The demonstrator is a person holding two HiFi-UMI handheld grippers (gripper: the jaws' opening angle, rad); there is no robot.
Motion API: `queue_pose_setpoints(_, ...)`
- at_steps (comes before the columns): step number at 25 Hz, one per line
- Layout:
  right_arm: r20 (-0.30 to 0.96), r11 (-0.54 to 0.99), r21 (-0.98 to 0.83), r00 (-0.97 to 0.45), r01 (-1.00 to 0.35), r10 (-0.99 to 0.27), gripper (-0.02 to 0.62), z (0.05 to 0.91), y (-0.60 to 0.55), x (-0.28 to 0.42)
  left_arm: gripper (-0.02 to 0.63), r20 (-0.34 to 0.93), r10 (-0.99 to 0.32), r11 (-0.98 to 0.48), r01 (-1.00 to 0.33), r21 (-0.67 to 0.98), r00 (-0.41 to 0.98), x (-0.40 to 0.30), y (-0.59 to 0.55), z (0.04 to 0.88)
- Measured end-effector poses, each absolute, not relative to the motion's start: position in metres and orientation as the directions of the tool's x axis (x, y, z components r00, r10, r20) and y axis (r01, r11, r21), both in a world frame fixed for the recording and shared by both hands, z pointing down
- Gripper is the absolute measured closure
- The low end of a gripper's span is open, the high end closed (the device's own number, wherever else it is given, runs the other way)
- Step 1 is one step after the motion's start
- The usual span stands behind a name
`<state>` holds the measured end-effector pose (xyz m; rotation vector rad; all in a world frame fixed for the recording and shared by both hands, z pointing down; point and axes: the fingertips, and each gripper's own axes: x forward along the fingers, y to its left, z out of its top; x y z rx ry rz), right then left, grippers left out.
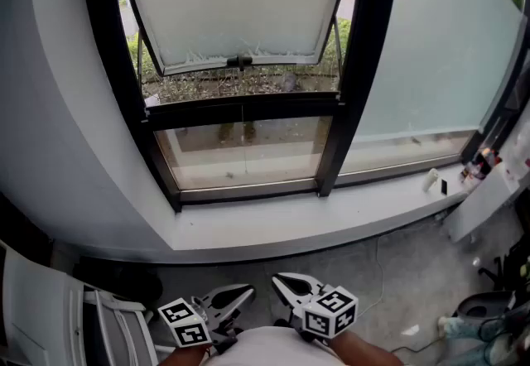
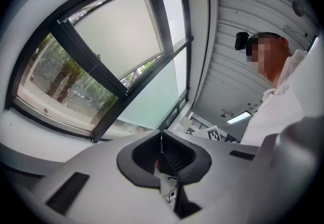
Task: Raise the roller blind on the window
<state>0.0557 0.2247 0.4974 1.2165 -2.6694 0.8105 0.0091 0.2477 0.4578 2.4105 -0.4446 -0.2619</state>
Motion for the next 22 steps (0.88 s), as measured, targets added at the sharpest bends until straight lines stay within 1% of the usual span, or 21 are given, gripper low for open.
queue_pose_setpoints(10, 0.308, 0.564, -0.423, -0.698, -0.709, -0.647, 0.574, 0.502, 0.232, 0.055, 0.581, -0.101, -0.370, -0.719, -0.216, 0.661, 0.924, 0.015, 0.254, 0.456)
queue_pose_setpoints(17, 0.274, 0.569, -0.462, -0.720, -0.680, -0.638, 0.572, 0.498, 0.229, 0.064, 0.581, -0.090, -0.389, -0.704, -0.233, 0.671, 0.917, 0.021, 0.251, 0.457)
queue_pose_setpoints(22, 0.257, 0.596, -0.469, -0.746, -0.652, -0.615, 0.570, 0.498, 0.227, 0.068, 0.582, -0.059, -0.410, -0.677, -0.260, 0.689, 0.910, 0.030, 0.245, 0.466)
